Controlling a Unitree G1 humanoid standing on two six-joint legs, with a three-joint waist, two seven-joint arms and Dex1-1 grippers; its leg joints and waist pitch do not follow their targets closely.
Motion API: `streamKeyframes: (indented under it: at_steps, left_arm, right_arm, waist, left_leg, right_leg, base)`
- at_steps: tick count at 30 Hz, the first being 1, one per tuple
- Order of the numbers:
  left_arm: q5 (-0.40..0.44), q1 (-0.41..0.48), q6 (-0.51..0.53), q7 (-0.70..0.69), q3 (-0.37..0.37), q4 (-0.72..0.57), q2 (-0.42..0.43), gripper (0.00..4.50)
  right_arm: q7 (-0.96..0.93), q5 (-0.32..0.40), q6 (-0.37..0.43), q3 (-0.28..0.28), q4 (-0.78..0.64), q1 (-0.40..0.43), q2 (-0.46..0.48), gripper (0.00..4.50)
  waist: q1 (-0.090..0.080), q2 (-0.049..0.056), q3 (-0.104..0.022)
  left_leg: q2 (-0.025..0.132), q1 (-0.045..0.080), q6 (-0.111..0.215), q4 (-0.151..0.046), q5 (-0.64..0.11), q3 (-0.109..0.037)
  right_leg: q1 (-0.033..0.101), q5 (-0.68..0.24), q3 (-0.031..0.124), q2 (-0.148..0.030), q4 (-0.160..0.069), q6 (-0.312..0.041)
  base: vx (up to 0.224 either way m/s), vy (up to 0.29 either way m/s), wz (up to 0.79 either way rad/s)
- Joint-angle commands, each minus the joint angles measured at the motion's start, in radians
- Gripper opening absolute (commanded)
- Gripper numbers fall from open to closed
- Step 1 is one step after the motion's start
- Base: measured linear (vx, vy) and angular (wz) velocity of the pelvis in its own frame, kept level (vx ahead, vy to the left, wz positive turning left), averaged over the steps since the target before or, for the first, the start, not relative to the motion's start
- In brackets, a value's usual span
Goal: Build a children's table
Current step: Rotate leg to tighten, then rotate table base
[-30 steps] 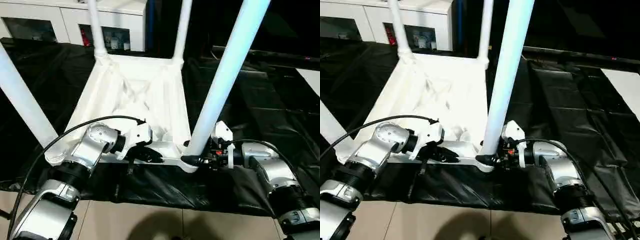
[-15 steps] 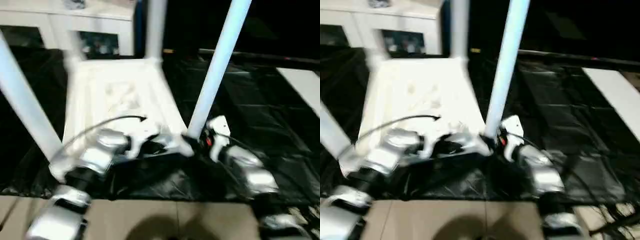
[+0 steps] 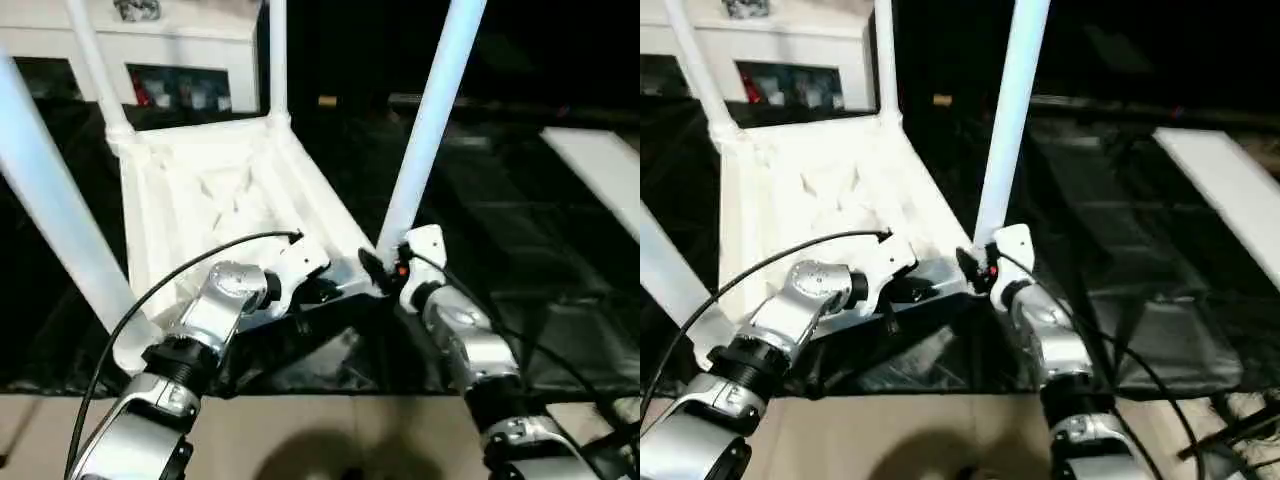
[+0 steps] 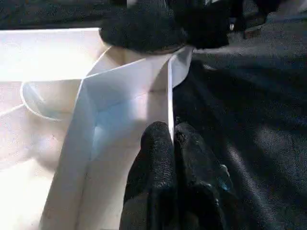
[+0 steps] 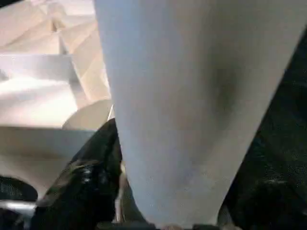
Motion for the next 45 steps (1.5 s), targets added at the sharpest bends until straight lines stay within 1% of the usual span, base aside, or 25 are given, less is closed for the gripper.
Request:
streamKeyframes:
  at_steps: [1, 4, 6, 7, 8, 11, 14, 17, 21, 23, 24, 26, 28, 29, 30, 31, 32, 34, 35, 37, 39, 41, 43, 44, 45]
  left_arm:
    - [0.004, 0.011, -0.013, -0.008, -0.041, 0.022, -0.007, 0.00]
    - [-0.002, 0.014, -0.025, -0.016, -0.035, 0.019, 0.006, 0.00]
    - [-0.009, 0.022, -0.055, -0.036, -0.030, 0.012, 0.015, 0.00]
    - [-0.018, 0.030, -0.077, -0.050, -0.024, 0.003, 0.020, 0.00]
    - [-0.022, 0.033, -0.082, -0.052, -0.021, -0.001, 0.021, 0.00]
    - [-0.030, 0.040, -0.092, -0.058, -0.013, -0.013, 0.024, 0.00]
    - [-0.055, 0.052, -0.104, -0.065, -0.003, -0.039, 0.027, 0.00]
    - [-0.075, 0.068, -0.104, -0.069, 0.005, -0.068, 0.028, 0.00]
    - [-0.114, 0.098, -0.084, -0.050, 0.038, -0.128, 0.019, 0.00]
    - [-0.137, 0.128, -0.039, -0.063, 0.050, -0.200, 0.026, 0.53]
    - [-0.137, 0.128, -0.039, -0.063, 0.050, -0.200, 0.026, 0.53]
    - [-0.218, 0.210, 0.086, -0.094, 0.082, -0.396, 0.048, 0.54]
    - [-0.244, 0.248, 0.129, -0.101, 0.091, -0.470, 0.063, 0.75]
    - [-0.246, 0.251, 0.132, -0.101, 0.092, -0.476, 0.064, 0.93]
    - [-0.259, 0.284, 0.154, -0.102, 0.094, -0.530, 0.078, 0.93]
    - [-0.276, 0.339, 0.180, -0.096, 0.098, -0.609, 0.097, 0.85]
    - [-0.282, 0.362, 0.189, -0.091, 0.099, -0.639, 0.102, 1.00]
    - [-0.301, 0.427, 0.209, -0.072, 0.107, -0.717, 0.117, 1.40]
    - [-0.310, 0.470, 0.219, -0.060, 0.114, -0.766, 0.126, 1.38]
    - [-0.324, 0.534, 0.231, -0.060, 0.120, -0.838, 0.151, 1.33]
    - [-0.343, 0.609, 0.271, -0.071, 0.131, -0.931, 0.187, 1.65]
    - [-0.368, 0.682, 0.314, -0.082, 0.152, -1.016, 0.228, 1.77]
    - [-0.384, 0.732, 0.321, -0.094, 0.177, -1.052, 0.255, 1.90]
    - [-0.389, 0.759, 0.316, -0.105, 0.193, -1.063, 0.271, 2.06]
    - [-0.394, 0.775, 0.318, -0.107, 0.201, -1.073, 0.281, 2.16]
  right_arm:
    - [0.075, 0.009, 0.019, 0.019, -0.038, 0.045, -0.045, 3.36]
    - [0.153, 0.032, 0.019, 0.003, -0.090, 0.077, -0.105, 3.36]
    - [0.240, 0.068, 0.027, -0.007, -0.143, 0.106, -0.149, 3.36]
    - [0.338, 0.109, 0.049, -0.006, -0.214, 0.142, -0.201, 3.36]
    - [0.387, 0.128, 0.062, -0.003, -0.250, 0.161, -0.228, 3.36]
    - [0.502, 0.178, 0.108, 0.005, -0.340, 0.209, -0.297, 3.36]
    - [0.579, 0.211, 0.149, 0.027, -0.419, 0.254, -0.358, 3.36]
    - [0.591, 0.214, 0.160, 0.038, -0.447, 0.267, -0.370, 3.36]
    - [0.600, 0.237, 0.200, 0.053, -0.493, 0.276, -0.362, 3.36]
    - [0.604, 0.248, 0.221, 0.069, -0.530, 0.282, -0.357, 3.45]
    - [0.604, 0.248, 0.221, 0.069, -0.530, 0.282, -0.357, 3.45]
    - [0.555, 0.241, 0.218, 0.066, -0.514, 0.250, -0.312, 3.45]
    - [0.542, 0.242, 0.214, 0.064, -0.503, 0.238, -0.299, 3.45]
    - [0.541, 0.241, 0.214, 0.064, -0.502, 0.237, -0.298, 3.45]
    - [0.525, 0.235, 0.204, 0.062, -0.483, 0.223, -0.286, 3.45]
    - [0.492, 0.218, 0.184, 0.057, -0.448, 0.201, -0.268, 3.45]
    - [0.478, 0.211, 0.175, 0.055, -0.434, 0.194, -0.262, 3.45]
    - [0.437, 0.195, 0.163, 0.048, -0.399, 0.174, -0.252, 3.45]
    - [0.398, 0.176, 0.143, 0.041, -0.365, 0.157, -0.246, 3.45]
    - [0.345, 0.162, 0.133, 0.025, -0.305, 0.123, -0.236, 3.45]
    - [0.286, 0.143, 0.109, 0.006, -0.244, 0.085, -0.226, 3.45]
    - [0.222, 0.123, 0.081, -0.008, -0.177, 0.044, -0.218, 3.45]
    - [0.174, 0.109, 0.068, -0.015, -0.124, 0.007, -0.213, 3.45]
    - [0.145, 0.098, 0.063, -0.016, -0.093, -0.015, -0.212, 3.45]
    - [0.131, 0.093, 0.058, -0.017, -0.075, -0.026, -0.211, 3.45]
  waist:
    - [0.000, -0.002, -0.040]
    - [0.023, -0.015, -0.049]
    - [0.033, -0.026, -0.054]
    - [0.049, -0.025, -0.055]
    - [0.054, -0.032, -0.059]
    - [0.070, -0.036, -0.064]
    - [0.071, -0.034, -0.065]
    - [0.070, -0.037, -0.067]
    - [0.071, -0.030, -0.066]
    - [0.072, -0.027, -0.067]
    - [0.073, -0.028, -0.067]
    - [0.074, -0.029, -0.069]
    - [0.072, -0.036, -0.067]
    - [0.075, -0.030, -0.064]
    - [0.076, -0.040, -0.063]
    - [0.080, -0.031, -0.063]
    - [0.080, -0.042, -0.060]
    - [0.085, -0.036, -0.057]
    - [0.088, -0.045, -0.050]
    - [0.085, -0.050, -0.045]
    - [0.086, -0.050, -0.038]
    - [0.084, -0.066, -0.032]
    - [0.084, -0.062, -0.031]
    - [0.082, -0.074, -0.024]
    - [0.080, -0.072, -0.023]
  left_leg:
    - [0.016, -0.004, 0.031, -0.078, -0.434, 0.004]
    - [0.024, -0.029, 0.072, -0.080, -0.276, 0.019]
    - [0.021, -0.032, 0.103, -0.074, -0.216, 0.036]
    - [0.025, -0.018, 0.121, -0.070, -0.199, 0.047]
    - [0.025, -0.025, 0.144, -0.065, -0.175, 0.053]
    - [0.025, -0.035, 0.195, -0.056, -0.099, 0.061]
    - [0.020, -0.046, 0.210, -0.048, -0.052, 0.057]
    - [0.020, -0.048, 0.198, -0.047, -0.065, 0.056]
    - [0.023, -0.047, 0.176, -0.046, -0.070, 0.058]
    - [0.027, -0.041, 0.166, -0.046, -0.068, 0.059]
    - [0.029, -0.040, 0.165, -0.046, -0.063, 0.059]
    - [0.033, -0.043, 0.161, -0.045, -0.026, 0.058]
    - [0.033, -0.041, 0.156, -0.045, -0.015, 0.062]
    - [0.032, -0.038, 0.155, -0.046, -0.024, 0.063]
    - [0.030, -0.038, 0.156, -0.045, -0.029, 0.065]
    - [0.033, -0.037, 0.143, -0.048, -0.032, 0.063]
    - [0.035, -0.041, 0.130, -0.050, -0.038, 0.062]
    - [0.032, -0.032, 0.113, -0.050, -0.055, 0.066]
    - [0.033, -0.035, 0.103, -0.053, -0.066, 0.066]
    - [0.033, -0.035, 0.085, -0.057, -0.094, 0.066]
    - [0.031, -0.026, 0.071, -0.058, -0.134, 0.070]
    - [0.032, -0.031, 0.060, -0.061, -0.148, 0.069]
    - [0.030, -0.029, 0.051, -0.061, -0.148, 0.068]
    - [0.027, -0.030, 0.052, -0.062, -0.151, 0.070]
    - [0.027, -0.032, 0.049, -0.064, -0.158, 0.068]
  right_leg:
    - [0.014, -0.606, 0.057, -0.065, -0.082, -0.034]
    - [0.018, -0.441, 0.090, -0.053, -0.044, -0.109]
    - [0.012, -0.366, 0.112, -0.042, -0.023, -0.149]
    - [0.001, -0.342, 0.124, -0.041, -0.018, -0.174]
    - [0.006, -0.298, 0.134, -0.036, -0.005, -0.191]
    - [0.009, -0.210, 0.154, -0.030, 0.018, -0.221]
    - [0.016, -0.168, 0.159, -0.028, 0.026, -0.229]
    - [0.015, -0.214, 0.160, -0.026, 0.025, -0.218]
    - [0.009, -0.223, 0.161, -0.021, 0.025, -0.222]
    - [0.006, -0.187, 0.163, -0.018, 0.029, -0.237]
    - [0.006, -0.173, 0.163, -0.019, 0.032, -0.243]
    - [0.010, -0.112, 0.165, -0.023, 0.044, -0.270]
    - [0.008, -0.101, 0.165, -0.020, 0.045, -0.283]
    - [0.006, -0.118, 0.166, -0.017, 0.042, -0.281]
    - [0.005, -0.132, 0.165, -0.015, 0.038, -0.273]
    - [0.005, -0.146, 0.166, -0.019, 0.042, -0.272]
    - [0.006, -0.169, 0.166, -0.020, 0.044, -0.262]
    - [-0.002, -0.195, 0.167, -0.013, 0.037, -0.245]
    - [-0.004, -0.207, 0.168, -0.015, 0.038, -0.236]
    - [-0.005, -0.247, 0.168, -0.013, 0.033, -0.220]
    - [-0.015, -0.288, 0.169, -0.009, 0.025, -0.206]
    - [-0.015, -0.320, 0.170, -0.008, 0.025, -0.184]
    - [-0.018, -0.328, 0.170, -0.007, 0.026, -0.171]
    - [-0.022, -0.331, 0.171, -0.002, 0.025, -0.165]
    - [-0.020, -0.340, 0.171, -0.003, 0.027, -0.160]
  base:
    - [0.000, 0.000, 0.00]
    - [0.000, 0.000, 0.00]
    - [0.026, -0.012, 0.08]
    - [0.052, -0.025, 0.16]
    - [0.059, -0.029, 0.15]
    - [0.058, -0.027, 0.08]
    - [0.000, 0.000, 0.00]
    - [0.000, 0.000, 0.00]
    - [0.000, 0.000, 0.00]
    - [0.000, 0.000, 0.00]
    - [0.000, 0.000, 0.00]
    - [0.000, 0.000, 0.00]
    - [0.000, 0.000, 0.00]
    - [0.000, 0.000, 0.00]
    - [0.000, 0.000, 0.00]
    - [0.000, 0.000, 0.00]
    - [0.000, 0.000, 0.00]
    - [0.000, 0.000, 0.00]
    - [0.000, 0.000, 0.00]
    - [0.000, 0.000, 0.00]
    - [0.000, 0.000, 0.00]
    - [0.000, 0.000, 0.00]
    - [0.000, 0.000, 0.00]
    - [0.000, 0.000, 0.00]
    - [0.000, 0.000, 0.00]
